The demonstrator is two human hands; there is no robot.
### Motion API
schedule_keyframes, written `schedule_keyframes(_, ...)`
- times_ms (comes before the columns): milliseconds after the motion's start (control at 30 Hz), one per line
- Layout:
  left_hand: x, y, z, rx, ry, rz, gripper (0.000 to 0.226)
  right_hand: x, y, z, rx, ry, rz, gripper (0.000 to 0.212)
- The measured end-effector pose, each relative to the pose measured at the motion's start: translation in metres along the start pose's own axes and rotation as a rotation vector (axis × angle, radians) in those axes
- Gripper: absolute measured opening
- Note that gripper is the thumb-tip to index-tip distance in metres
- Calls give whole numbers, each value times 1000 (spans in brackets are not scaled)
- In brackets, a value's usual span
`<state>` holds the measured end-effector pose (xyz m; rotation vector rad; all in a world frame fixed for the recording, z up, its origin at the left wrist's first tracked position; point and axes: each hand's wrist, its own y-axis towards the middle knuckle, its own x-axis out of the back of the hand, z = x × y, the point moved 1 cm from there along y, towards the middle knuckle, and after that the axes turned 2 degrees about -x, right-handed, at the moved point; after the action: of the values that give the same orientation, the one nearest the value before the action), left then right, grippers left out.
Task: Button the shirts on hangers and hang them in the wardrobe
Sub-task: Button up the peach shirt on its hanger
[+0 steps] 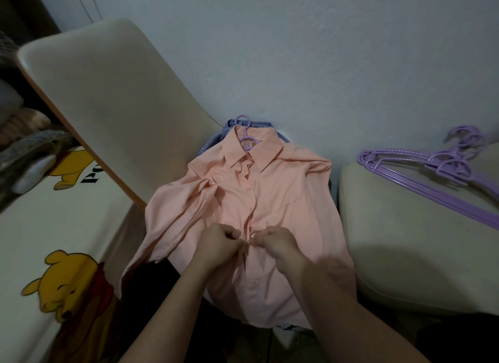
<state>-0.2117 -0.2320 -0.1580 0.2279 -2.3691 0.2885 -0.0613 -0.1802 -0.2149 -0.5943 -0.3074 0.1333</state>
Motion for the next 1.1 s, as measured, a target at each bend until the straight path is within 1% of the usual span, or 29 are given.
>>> schedule_keyframes(33, -1, 0, -1, -2, -10, -14, 7, -1, 3, -4, 21, 21, -2, 38)
schedule_keyframes(67, -2, -1, -2, -4, -26, -30, 7, 0, -2, -4, 31, 32, 9, 34)
schedule_keyframes(167, -5, -7, -7, -32, -97, -90, 13, 8, -22, 6, 39, 79, 39, 14)
schedule_keyframes(267, -13, -10, -9, -25, -144, -98, 23, 15, -23, 6, 54, 100, 60, 20)
schedule_keyframes(367, -19, -11, -11, -28, -114, -77, 33, 17, -23, 3, 83, 113, 113, 23)
schedule_keyframes(400, -21, -10, -11, -27, -104, -65, 31, 17, -21, 1, 87, 114, 131, 23)
schedule_keyframes(500, -22, -7, -9, -25, -79, -46, 15, 21, -20, -4, 117, 124, 161, 20)
schedule_keyframes(567, -21, -7, -7, -23, -75, -42, 11, 23, -21, -5, 132, 130, 174, 17)
schedule_keyframes(667, -21, -9, -6, -23, -76, -27, 15, 23, -20, -3, 128, 149, 180, 17)
schedule_keyframes(767, -20, -9, -6, -20, -57, -10, 13, 23, -21, -3, 137, 169, 173, 19)
schedule_keyframes(833, -18, -9, -7, -15, -55, 34, 21, 24, -21, -4, 138, 188, 174, 20)
schedule_keyframes(900, -15, -8, -9, 11, -96, 86, 32, 25, -20, -5, 127, 221, 178, 17)
schedule_keyframes(967, -12, -6, -10, 43, -169, 139, 28, 27, -20, -5, 118, 247, 188, 15)
schedule_keyframes(1100, -9, -7, -5, 121, -383, 209, 16, 27, -20, -4, 122, 256, 177, 19)
